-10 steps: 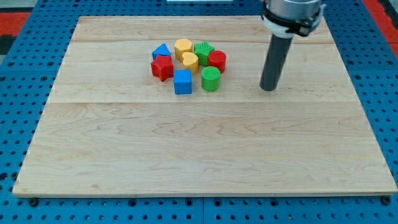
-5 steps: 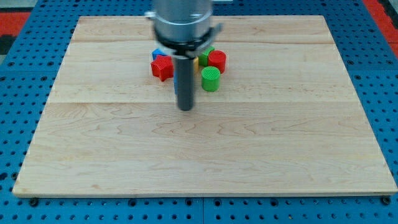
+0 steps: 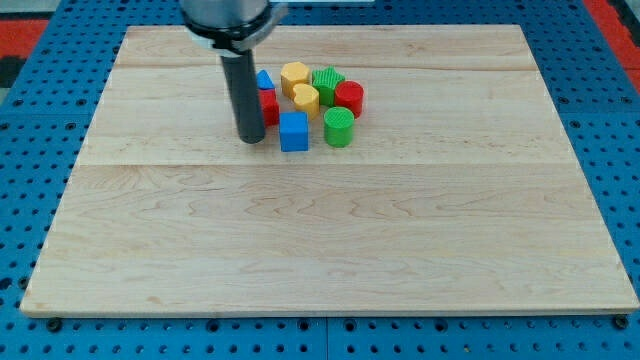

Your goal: Separate the green circlecube from the all block

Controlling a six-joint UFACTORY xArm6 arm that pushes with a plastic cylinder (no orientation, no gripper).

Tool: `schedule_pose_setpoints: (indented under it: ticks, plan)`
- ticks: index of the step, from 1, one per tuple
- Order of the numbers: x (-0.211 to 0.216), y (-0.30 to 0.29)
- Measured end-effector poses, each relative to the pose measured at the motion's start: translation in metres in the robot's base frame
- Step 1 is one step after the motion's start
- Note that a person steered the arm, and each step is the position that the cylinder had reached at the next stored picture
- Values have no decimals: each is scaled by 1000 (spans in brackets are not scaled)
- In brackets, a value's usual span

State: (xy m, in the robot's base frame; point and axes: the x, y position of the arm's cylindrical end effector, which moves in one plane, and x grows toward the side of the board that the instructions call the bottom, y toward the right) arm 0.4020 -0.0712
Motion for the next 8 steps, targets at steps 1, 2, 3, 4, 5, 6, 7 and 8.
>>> schedule_pose_setpoints:
  ticks: [1, 2, 3, 4, 5, 6, 7, 8]
  plan:
    - [-4, 21]
    - [-6, 32]
    - [-7, 36]
    - [-7, 40]
    - [-8, 49]
    - [-17, 60]
    - [-18, 75]
    - [-18, 92]
